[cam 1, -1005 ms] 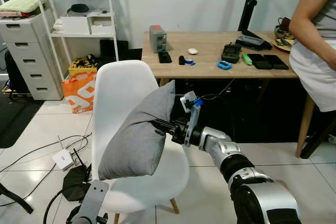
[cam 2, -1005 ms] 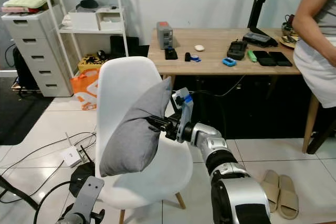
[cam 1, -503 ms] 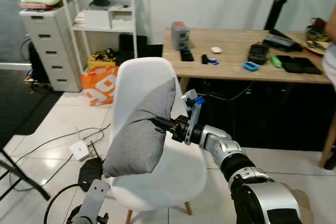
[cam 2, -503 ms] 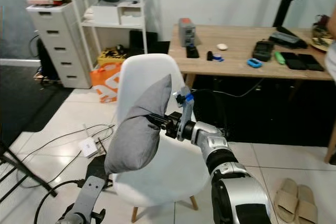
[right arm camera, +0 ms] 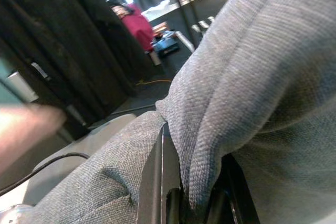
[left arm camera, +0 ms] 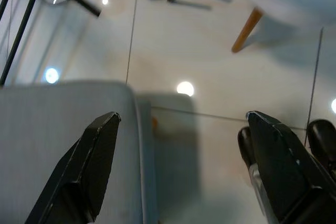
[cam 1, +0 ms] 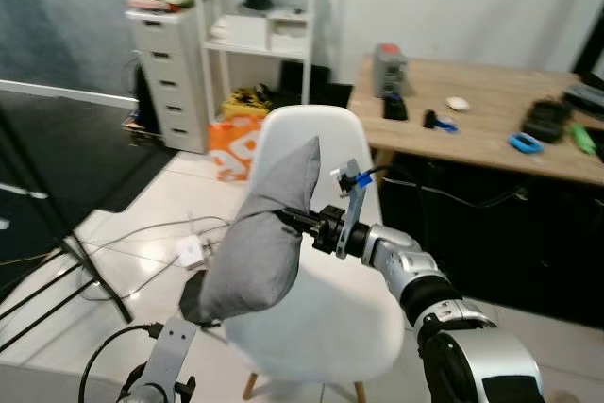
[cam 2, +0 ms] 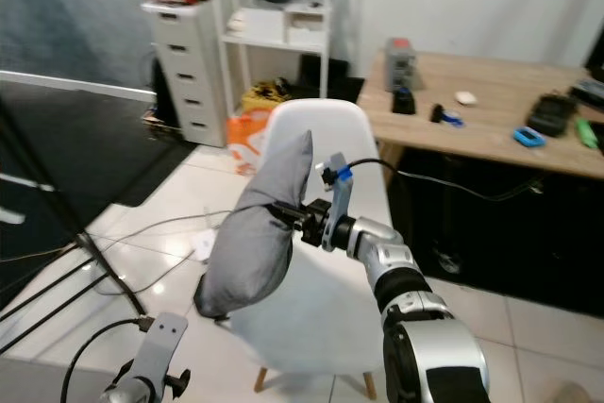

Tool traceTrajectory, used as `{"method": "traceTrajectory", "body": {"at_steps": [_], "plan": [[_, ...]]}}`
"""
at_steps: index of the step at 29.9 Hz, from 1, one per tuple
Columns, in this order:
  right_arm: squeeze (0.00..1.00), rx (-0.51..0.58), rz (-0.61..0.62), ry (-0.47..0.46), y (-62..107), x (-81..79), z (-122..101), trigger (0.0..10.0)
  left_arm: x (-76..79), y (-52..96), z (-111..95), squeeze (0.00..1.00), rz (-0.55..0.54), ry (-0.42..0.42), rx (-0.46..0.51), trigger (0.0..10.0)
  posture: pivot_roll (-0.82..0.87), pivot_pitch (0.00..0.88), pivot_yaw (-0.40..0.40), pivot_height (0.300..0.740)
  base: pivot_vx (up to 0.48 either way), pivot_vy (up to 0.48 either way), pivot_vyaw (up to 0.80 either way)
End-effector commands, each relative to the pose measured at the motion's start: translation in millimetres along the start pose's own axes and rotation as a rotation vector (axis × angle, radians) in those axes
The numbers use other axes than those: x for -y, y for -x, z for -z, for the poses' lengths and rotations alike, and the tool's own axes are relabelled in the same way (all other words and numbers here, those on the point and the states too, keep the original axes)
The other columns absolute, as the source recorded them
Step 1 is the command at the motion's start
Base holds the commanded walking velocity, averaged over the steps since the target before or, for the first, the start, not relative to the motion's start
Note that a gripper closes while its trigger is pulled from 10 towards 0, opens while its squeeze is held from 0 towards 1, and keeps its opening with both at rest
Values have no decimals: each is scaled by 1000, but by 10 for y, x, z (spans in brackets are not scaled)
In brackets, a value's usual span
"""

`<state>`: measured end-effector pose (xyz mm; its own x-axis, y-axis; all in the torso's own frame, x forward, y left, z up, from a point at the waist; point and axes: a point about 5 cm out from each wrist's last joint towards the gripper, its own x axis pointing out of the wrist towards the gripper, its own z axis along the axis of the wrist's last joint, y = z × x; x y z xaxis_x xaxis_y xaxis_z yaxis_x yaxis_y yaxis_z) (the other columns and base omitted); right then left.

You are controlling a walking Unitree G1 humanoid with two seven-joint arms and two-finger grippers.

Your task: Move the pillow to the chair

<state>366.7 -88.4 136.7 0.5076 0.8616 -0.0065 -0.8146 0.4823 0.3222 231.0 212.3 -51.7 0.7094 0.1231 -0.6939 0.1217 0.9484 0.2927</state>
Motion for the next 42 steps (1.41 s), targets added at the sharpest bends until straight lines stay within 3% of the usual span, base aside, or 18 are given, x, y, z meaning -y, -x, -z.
{"method": "traceTrajectory", "body": {"at_steps": [1,6,14,17,21,29,42], "plan": [[0,47,-12,46,-59,-26,-154,10000,-8,9,50,0,-3,1,-19,10000,-131,20,-40,740,0,0,0],[0,23,50,50,-60,10,-142,10000,-1,6,40,0,-2,1,-18,10000,-132,19,-40,740,0,0,0],[0,55,51,37,-56,14,-180,10000,-1,5,36,0,-2,2,-19,10000,-132,19,-39,740,0,0,0],[0,-4,131,59,-25,72,-130,10000,-3,7,45,0,-2,1,-20,10000,-131,16,-41,740,0,0,0],[0,-93,238,64,74,179,-56,10000,3,12,63,0,-2,3,-21,10000,-131,16,-41,740,0,0,0],[0,-50,330,27,329,347,-118,10000,15,11,62,0,3,-4,-25,10000,-138,8,-37,700,0,0,0],[0,-165,446,30,496,452,29,10000,-7,17,88,0,2,-10,-31,10000,-137,10,-30,655,0,0,0]]}}
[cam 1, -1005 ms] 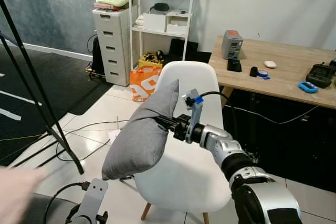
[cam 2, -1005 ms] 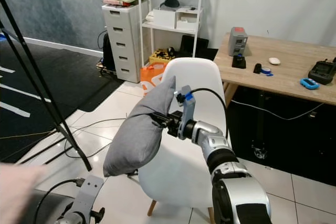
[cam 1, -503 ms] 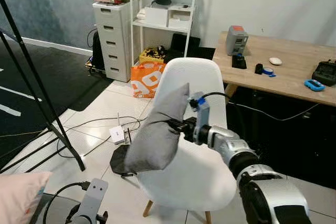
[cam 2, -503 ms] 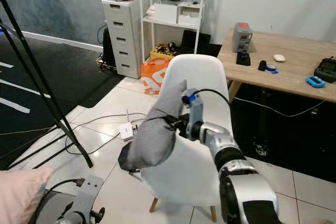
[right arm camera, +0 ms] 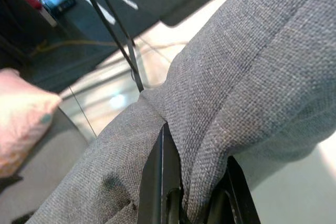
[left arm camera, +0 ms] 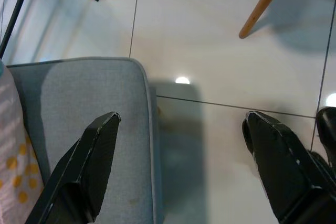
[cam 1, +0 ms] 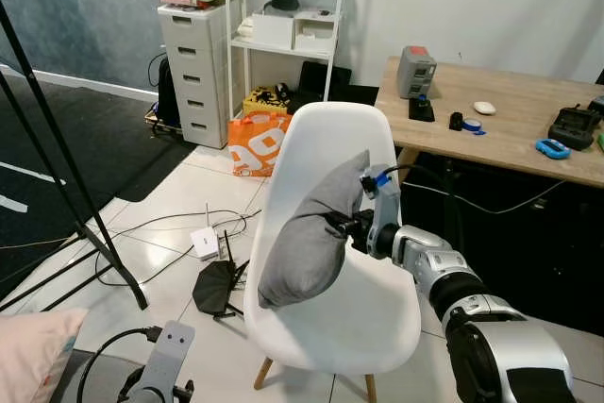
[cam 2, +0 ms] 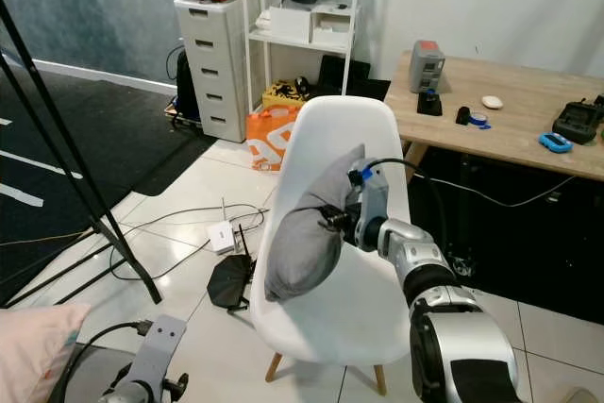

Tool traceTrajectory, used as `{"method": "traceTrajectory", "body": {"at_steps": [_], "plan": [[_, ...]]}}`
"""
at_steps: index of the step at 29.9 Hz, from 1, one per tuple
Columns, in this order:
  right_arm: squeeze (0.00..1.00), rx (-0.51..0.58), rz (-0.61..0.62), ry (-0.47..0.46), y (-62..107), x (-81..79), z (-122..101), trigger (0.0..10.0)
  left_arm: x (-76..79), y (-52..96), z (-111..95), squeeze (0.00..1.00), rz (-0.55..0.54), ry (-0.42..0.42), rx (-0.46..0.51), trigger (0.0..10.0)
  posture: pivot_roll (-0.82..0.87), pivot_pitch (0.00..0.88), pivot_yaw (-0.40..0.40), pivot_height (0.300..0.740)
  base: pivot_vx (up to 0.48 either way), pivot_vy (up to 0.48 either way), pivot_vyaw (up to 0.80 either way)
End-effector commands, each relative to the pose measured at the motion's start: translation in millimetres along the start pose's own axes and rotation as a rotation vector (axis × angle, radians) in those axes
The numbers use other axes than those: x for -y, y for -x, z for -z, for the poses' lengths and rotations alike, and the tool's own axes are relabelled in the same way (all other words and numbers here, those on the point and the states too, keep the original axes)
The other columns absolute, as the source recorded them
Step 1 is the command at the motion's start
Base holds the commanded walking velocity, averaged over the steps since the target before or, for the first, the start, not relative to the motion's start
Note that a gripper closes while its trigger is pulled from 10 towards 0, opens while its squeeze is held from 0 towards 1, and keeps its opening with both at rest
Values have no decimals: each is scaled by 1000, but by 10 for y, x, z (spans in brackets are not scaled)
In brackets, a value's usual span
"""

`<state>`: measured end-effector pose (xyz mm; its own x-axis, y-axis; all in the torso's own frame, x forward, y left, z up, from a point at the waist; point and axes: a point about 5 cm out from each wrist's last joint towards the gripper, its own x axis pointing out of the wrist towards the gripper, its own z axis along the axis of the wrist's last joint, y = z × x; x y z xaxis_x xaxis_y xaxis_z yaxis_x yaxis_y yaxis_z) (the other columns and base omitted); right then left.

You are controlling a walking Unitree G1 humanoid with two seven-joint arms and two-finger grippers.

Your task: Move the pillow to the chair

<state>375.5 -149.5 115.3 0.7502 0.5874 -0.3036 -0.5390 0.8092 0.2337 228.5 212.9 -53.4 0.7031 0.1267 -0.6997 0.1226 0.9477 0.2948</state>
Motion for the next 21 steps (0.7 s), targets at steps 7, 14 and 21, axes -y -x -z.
{"method": "traceTrajectory", "body": {"at_steps": [7,14,21], "plan": [[0,-97,37,-62,110,123,143,10000,-17,9,55,0,3,-10,-23,10000,-141,20,-24,625,0,0,0],[0,-264,88,-144,255,234,395,10000,-18,8,50,0,3,-10,-22,10000,-143,26,-23,600,0,0,0],[0,-438,337,-275,611,507,734,10000,-27,12,64,0,3,-11,-25,10000,-144,31,-17,570,0,0,0]]}}
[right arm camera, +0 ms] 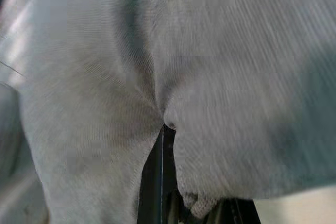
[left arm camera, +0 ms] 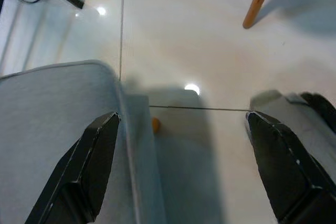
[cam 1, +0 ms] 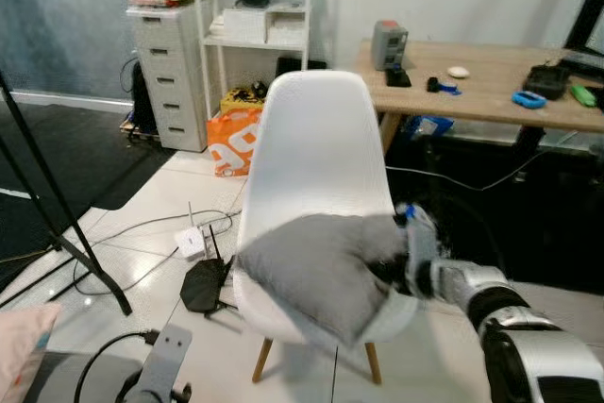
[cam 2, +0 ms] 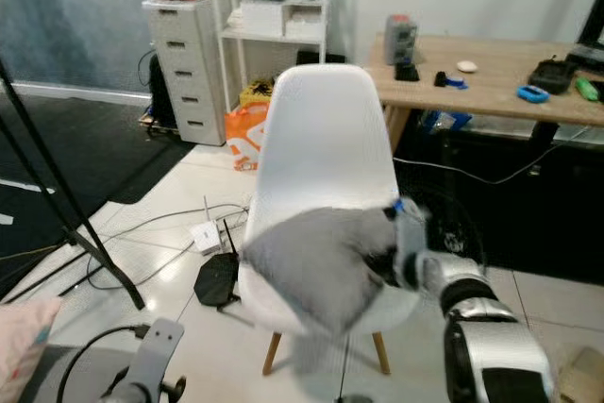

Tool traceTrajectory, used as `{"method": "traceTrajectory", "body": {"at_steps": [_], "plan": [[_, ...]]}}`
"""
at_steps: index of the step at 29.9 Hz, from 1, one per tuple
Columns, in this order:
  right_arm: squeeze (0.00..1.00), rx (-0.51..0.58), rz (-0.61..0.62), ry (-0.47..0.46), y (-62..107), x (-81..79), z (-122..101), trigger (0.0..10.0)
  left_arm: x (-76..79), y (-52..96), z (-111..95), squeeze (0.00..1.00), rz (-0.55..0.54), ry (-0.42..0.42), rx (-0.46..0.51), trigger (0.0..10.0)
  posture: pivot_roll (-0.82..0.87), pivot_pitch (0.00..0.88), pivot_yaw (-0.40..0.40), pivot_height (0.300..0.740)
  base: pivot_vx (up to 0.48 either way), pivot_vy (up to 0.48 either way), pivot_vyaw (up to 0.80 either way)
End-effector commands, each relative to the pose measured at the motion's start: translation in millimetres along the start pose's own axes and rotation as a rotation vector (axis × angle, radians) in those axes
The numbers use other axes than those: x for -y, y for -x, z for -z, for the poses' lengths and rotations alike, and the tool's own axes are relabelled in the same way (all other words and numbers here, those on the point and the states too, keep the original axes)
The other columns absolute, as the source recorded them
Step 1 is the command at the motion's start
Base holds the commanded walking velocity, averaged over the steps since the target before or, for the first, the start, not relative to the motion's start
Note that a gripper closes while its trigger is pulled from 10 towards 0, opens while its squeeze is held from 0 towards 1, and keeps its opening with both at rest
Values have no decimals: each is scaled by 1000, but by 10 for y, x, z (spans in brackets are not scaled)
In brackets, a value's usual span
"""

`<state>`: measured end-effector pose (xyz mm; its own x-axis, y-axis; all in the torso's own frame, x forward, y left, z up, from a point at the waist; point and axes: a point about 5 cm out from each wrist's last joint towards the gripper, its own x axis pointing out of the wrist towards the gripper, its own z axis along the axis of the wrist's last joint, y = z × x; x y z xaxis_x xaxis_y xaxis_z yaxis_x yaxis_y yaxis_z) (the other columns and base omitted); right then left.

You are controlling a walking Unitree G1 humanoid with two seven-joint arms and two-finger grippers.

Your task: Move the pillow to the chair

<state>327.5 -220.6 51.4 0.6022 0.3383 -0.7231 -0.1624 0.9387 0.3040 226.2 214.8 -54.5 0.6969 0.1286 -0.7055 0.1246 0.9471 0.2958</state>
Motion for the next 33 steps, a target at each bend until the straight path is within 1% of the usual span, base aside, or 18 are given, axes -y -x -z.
{"method": "traceTrajectory", "body": {"at_steps": [1,2,3,6,7,11,12,14,15,16,17,20,23,24,28,31,32,33], "plan": [[0,-21,89,1,56,115,11,10000,-14,5,36,0,2,-9,-16,10000,-144,32,-17,565,0,0,0],[0,-32,125,1,77,171,43,10000,-12,6,37,0,3,-10,-17,10000,-144,32,-15,560,0,0,0],[0,-32,125,1,77,171,43,10000,-12,6,37,0,3,-10,-17,10000,-144,32,-15,560,0,0,0],[0,-20,225,-8,132,303,79,10000,-11,5,34,0,3,-11,-17,10000,-142,34,-16,545,0,0,0],[0,7,288,-9,173,378,63,10000,-12,4,33,0,2,-11,-18,10000,-138,35,-14,540,0,0,0],[0,38,358,-9,221,457,43,10000,-13,4,32,0,2,-11,-18,10000,-138,35,-14,530,0,0,0],[0,115,445,-15,304,558,-40,10000,-14,5,35,0,2,-11,-18,10000,-136,37,-12,525,0,0,0],[0,235,544,-42,431,678,-169,10000,-18,6,41,0,1,-12,-19,10000,-136,40,-7,515,0,0,0],[0,235,544,-42,431,678,-169,10000,-18,6,41,0,1,-12,-19,10000,-136,40,-7,515,0,0,0],[0,276,567,-57,474,710,-212,10000,-21,7,43,0,1,-13,-20,10000,-136,40,-7,515,0,0,0],[0,276,567,-57,474,710,-212,10000,-21,7,43,0,1,-13,-20,10000,-136,40,-7,515,0,0,0],[0,448,569,-67,582,688,-492,10000,-34,10,58,0,2,-19,-22,10000,-130,47,2,515,0,0,0],[0,480,568,-70,600,676,-546,10000,-36,11,59,0,3,-20,-22,10000,-130,47,2,515,0,0,0],[0,516,581,-56,621,658,-612,10000,-36,11,59,0,4,-22,-22,10000,-126,50,5,515,0,0,0],[0,579,592,-61,639,612,-715,10000,-37,10,56,0,5,-25,-21,10000,-116,55,12,515,0,0,0],[0,619,550,-114,602,539,-765,10000,-43,11,59,0,6,-28,-21,10000,-113,55,18,515,0,0,0],[0,631,493,-128,555,463,-793,10000,-46,12,64,0,6,-31,-22,10000,-112,55,21,515,0,0,0],[0,631,493,-128,555,463,-793,10000,-46,12,64,0,6,-31,-22,10000,-112,55,21,515,0,0,0]]}}
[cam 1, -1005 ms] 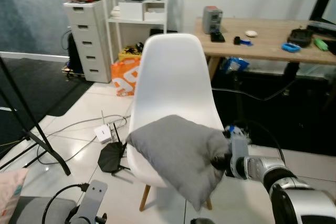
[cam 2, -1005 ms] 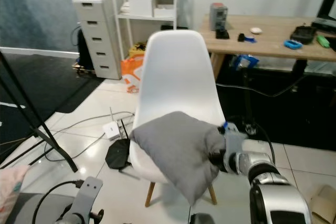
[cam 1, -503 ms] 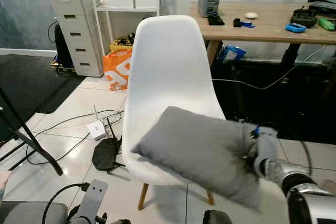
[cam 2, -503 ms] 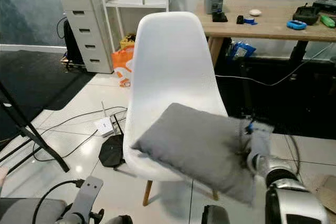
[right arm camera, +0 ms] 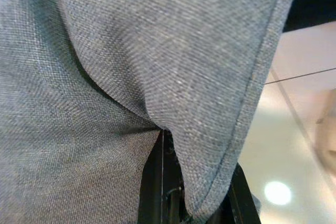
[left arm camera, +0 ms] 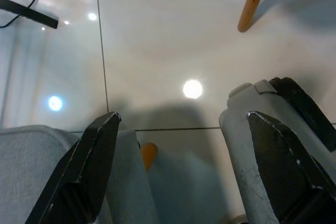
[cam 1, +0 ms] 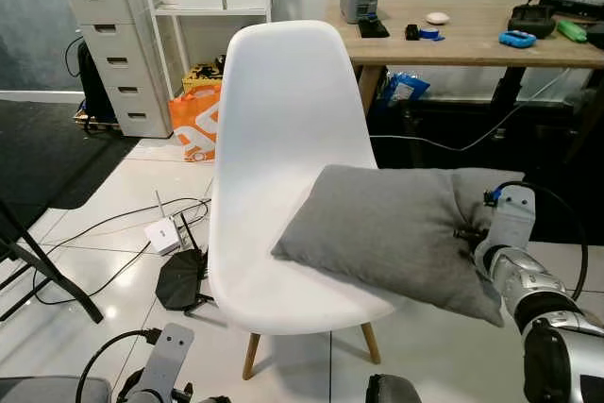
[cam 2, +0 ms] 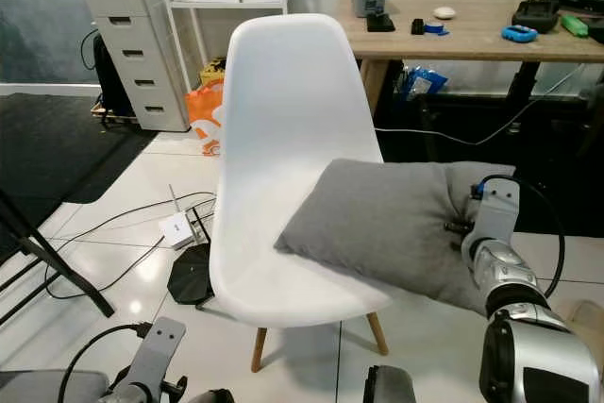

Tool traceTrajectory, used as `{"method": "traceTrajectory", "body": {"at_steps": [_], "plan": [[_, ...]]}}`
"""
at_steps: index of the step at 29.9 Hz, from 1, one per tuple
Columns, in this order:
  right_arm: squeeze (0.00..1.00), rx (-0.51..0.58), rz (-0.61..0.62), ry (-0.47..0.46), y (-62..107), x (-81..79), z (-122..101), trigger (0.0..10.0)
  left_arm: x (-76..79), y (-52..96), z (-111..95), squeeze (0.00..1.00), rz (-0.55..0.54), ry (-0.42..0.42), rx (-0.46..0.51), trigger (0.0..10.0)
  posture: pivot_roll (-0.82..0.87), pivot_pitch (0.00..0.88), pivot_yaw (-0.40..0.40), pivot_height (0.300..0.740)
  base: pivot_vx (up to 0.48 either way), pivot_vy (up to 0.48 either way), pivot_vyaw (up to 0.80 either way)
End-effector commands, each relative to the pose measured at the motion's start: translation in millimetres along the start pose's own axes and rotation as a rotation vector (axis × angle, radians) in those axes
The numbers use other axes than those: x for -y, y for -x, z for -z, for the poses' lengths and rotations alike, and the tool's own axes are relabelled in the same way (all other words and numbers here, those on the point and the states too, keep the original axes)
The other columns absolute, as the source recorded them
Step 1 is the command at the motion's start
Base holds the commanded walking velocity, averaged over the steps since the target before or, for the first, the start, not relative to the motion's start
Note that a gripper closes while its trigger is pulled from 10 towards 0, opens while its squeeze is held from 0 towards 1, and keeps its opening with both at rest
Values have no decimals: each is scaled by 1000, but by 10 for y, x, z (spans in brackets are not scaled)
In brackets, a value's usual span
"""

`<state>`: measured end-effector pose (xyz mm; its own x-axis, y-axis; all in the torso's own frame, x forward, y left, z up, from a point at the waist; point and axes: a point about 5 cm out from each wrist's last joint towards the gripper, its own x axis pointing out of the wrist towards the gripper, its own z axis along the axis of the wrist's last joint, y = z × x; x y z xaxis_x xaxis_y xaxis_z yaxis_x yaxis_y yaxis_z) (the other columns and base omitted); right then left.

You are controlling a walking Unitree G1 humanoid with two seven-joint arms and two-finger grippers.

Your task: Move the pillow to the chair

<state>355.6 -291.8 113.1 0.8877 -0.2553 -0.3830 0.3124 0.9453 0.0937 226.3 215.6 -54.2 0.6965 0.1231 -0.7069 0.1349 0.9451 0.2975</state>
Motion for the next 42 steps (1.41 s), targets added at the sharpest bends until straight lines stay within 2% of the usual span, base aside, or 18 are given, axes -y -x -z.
{"method": "traceTrajectory", "body": {"at_steps": [1,3,4,5,8,10,12,16,20,21,22,23,24,25,28,33,38,42], "plan": [[0,66,-121,-64,-22,-260,-135,10000,-48,17,81,0,1,-28,-25,10000,-111,55,29,515,0,0,0],[0,52,-309,-96,-17,-621,-105,10000,-69,27,117,0,3,-36,-32,10000,-109,56,36,515,0,0,0],[0,52,-309,-96,-17,-621,-105,10000,-69,27,117,0,3,-36,-32,10000,-109,56,36,515,0,0,0],[0,45,-383,-98,-5,-767,-90,10000,-77,31,132,0,3,-40,-35,10000,-108,56,40,515,0,0,0],[0,30,-489,-89,23,-976,-63,10000,-84,36,150,0,4,-46,-39,10000,-108,56,48,515,0,0,0],[0,30,-489,-89,23,-976,-63,10000,-84,36,150,0,4,-46,-39,10000,-108,56,48,515,0,0,0],[0,0,-585,-48,59,-1154,-6,10000,-88,41,171,0,5,-52,-45,10000,-108,57,55,515,0,0,0],[0,-46,-679,25,101,-1294,87,10000,-91,47,194,0,7,-57,-51,10000,-107,63,58,515,0,0,0],[0,-101,-711,84,119,-1308,188,10000,-87,50,207,0,9,-59,-54,10000,-109,67,60,515,0,0,0],[353,-119,-656,106,99,-1233,227,10000,-78,52,212,0,11,-60,-55,10000,-109,71,60,515,0,0,0],[353,-119,-656,106,99,-1233,227,10000,-78,52,212,0,11,-60,-55,10000,-109,71,60,515,0,0,0],[859,-125,-601,113,79,-1161,244,10000,-70,53,216,0,13,-61,-56,10000,-109,74,62,515,0,0,0],[859,-125,-601,113,79,-1161,244,10000,-70,53,216,0,13,-61,-56,10000,-109,74,62,515,0,0,0],[1000,-130,-539,95,58,-1073,250,10000,-60,55,223,0,17,-63,-57,10000,-108,77,63,515,0,0,0],[1000,-133,-476,56,37,-966,242,10000,-49,59,237,0,21,-64,-59,10000,-111,79,64,515,0,0,0],[1000,-197,-386,113,21,-837,270,10000,-37,66,257,0,32,-58,-59,10000,-117,78,51,515,0,0,0],[1000,-213,-356,102,13,-807,212,10000,25,58,229,0,45,-52,-53,10000,-121,75,48,515,0,0,0],[1000,-179,-410,50,13,-891,-33,10000,107,49,194,0,56,-43,-46,10000,-127,71,43,515,0,0,0]]}}
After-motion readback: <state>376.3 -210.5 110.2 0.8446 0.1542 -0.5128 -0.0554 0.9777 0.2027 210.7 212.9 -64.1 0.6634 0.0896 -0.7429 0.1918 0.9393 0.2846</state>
